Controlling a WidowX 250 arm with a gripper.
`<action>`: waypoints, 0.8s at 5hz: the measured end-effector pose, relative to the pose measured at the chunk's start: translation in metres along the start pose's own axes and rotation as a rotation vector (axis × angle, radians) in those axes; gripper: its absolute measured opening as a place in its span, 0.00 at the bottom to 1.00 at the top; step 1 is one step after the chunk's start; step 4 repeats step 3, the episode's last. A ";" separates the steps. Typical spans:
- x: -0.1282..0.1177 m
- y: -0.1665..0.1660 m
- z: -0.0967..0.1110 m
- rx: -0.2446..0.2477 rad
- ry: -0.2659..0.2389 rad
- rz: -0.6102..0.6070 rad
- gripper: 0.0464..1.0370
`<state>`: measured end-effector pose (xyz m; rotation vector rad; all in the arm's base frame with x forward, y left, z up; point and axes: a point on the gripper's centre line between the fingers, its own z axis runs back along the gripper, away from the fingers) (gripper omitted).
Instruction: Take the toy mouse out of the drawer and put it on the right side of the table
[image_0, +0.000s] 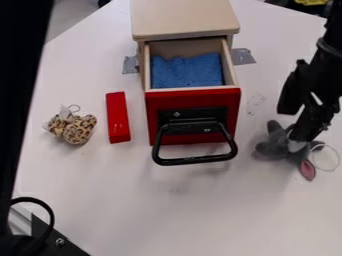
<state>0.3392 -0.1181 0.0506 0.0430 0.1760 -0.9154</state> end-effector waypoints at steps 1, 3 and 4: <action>-0.012 -0.001 0.029 0.002 -0.060 0.028 0.96; -0.047 -0.011 0.071 0.023 -0.117 0.075 0.96; -0.047 -0.011 0.071 0.023 -0.117 0.075 0.96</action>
